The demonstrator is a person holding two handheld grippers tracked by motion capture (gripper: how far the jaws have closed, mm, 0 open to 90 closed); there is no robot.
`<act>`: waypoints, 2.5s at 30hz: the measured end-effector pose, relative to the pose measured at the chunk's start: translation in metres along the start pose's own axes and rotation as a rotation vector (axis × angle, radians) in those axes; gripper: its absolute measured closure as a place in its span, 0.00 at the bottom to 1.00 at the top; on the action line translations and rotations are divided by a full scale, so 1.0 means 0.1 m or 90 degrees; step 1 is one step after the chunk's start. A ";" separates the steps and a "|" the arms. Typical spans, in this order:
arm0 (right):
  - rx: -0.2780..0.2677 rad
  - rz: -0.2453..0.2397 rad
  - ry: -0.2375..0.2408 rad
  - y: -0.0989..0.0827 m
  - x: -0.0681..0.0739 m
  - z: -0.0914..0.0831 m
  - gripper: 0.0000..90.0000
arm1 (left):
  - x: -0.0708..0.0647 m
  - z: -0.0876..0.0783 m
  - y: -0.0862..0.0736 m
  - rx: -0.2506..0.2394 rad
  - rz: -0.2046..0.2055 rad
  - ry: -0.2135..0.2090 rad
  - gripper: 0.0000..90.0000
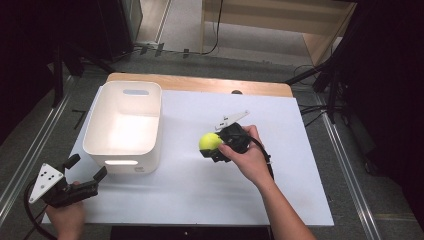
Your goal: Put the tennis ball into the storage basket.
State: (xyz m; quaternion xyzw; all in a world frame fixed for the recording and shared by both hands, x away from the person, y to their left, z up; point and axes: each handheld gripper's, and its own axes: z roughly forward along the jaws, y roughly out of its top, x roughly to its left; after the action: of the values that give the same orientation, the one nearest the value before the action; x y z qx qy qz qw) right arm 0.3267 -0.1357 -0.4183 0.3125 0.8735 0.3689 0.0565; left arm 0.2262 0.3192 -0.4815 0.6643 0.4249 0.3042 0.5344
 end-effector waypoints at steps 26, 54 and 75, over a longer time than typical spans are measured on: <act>-0.010 -0.016 0.022 0.26 0.06 0.11 0.27 | 0.00 0.00 0.00 -0.003 0.000 -0.004 0.03; -0.020 -0.037 0.044 0.51 0.16 0.21 0.27 | 0.00 0.00 0.00 -0.005 -0.003 -0.007 0.03; -0.032 -0.063 0.057 0.73 0.27 0.25 0.27 | 0.01 0.00 0.00 -0.007 -0.005 -0.008 0.03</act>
State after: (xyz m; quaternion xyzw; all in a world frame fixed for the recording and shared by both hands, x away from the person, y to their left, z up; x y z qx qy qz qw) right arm 0.3504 -0.0658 -0.3831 0.2510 0.8800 0.4009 0.0434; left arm 0.2263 0.3198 -0.4813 0.6617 0.4223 0.2999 0.5421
